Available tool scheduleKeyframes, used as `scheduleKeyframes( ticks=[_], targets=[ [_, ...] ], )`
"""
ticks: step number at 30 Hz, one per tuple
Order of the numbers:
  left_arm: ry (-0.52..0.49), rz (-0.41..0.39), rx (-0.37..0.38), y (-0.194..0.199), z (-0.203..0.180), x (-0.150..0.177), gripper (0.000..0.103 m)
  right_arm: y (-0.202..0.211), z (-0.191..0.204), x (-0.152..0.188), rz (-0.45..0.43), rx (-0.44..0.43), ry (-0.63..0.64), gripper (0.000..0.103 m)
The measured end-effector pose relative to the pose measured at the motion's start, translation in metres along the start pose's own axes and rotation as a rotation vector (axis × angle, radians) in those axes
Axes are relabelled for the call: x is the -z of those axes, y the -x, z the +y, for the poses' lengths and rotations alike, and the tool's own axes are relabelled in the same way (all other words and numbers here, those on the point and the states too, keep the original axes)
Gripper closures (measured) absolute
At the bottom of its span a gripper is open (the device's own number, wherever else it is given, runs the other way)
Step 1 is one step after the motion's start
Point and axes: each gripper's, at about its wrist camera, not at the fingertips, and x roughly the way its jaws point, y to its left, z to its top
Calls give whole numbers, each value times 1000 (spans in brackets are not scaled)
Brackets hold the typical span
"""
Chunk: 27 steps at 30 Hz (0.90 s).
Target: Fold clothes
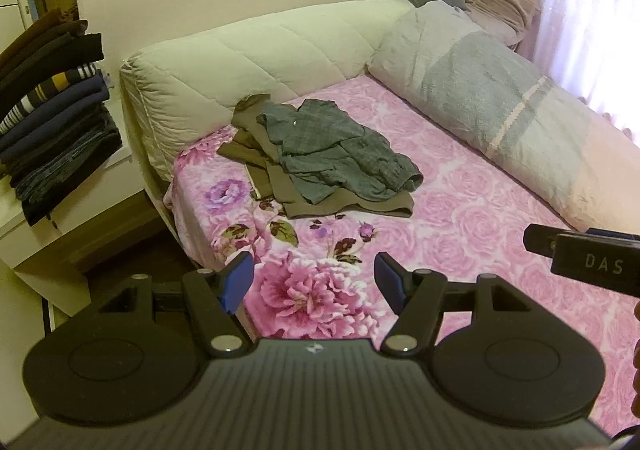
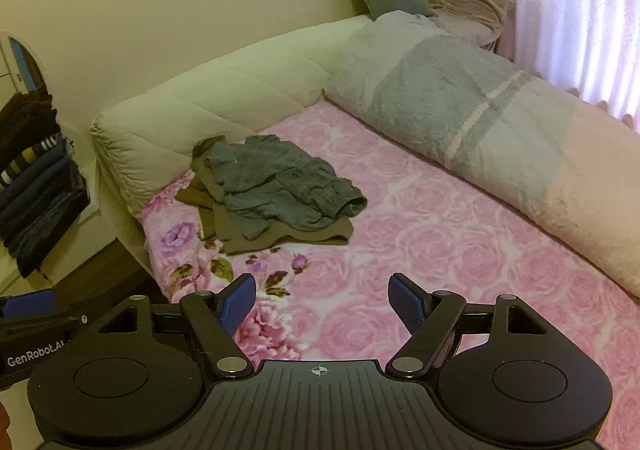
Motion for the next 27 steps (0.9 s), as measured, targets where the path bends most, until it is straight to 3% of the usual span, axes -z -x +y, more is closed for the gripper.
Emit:
scheduleKeyframes(
  ticks=[12,27],
  targets=[
    [-21,20,24,-27,15,-24,40,-19,9,-18,-1,40,-22,27],
    [-80,82,89,-99,30,-66,40,-76,16,-48,18,82,-96,27]
  ],
)
